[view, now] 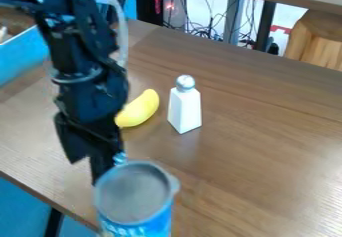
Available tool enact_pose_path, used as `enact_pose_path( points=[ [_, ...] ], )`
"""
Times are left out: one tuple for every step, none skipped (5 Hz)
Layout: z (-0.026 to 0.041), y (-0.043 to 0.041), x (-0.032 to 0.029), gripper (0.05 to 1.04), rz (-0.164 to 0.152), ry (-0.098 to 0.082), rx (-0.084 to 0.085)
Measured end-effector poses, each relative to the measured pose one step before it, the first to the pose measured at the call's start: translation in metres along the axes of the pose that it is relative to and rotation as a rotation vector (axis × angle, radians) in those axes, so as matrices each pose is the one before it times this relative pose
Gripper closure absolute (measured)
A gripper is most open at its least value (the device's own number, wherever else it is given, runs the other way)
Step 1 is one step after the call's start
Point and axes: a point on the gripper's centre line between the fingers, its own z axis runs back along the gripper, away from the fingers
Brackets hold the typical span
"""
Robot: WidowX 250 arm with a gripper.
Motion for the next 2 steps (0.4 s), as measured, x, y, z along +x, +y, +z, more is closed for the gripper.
enact_pose_path(
  points=[
    [-0.00606, -0.00456, 0.00484, 0.083, 0.0454, -0.0047, -0.0344],
    [0.00744, 0.01037, -0.00109, 0.083, 0.0616, -0.0332, 0.0332]
  ],
)
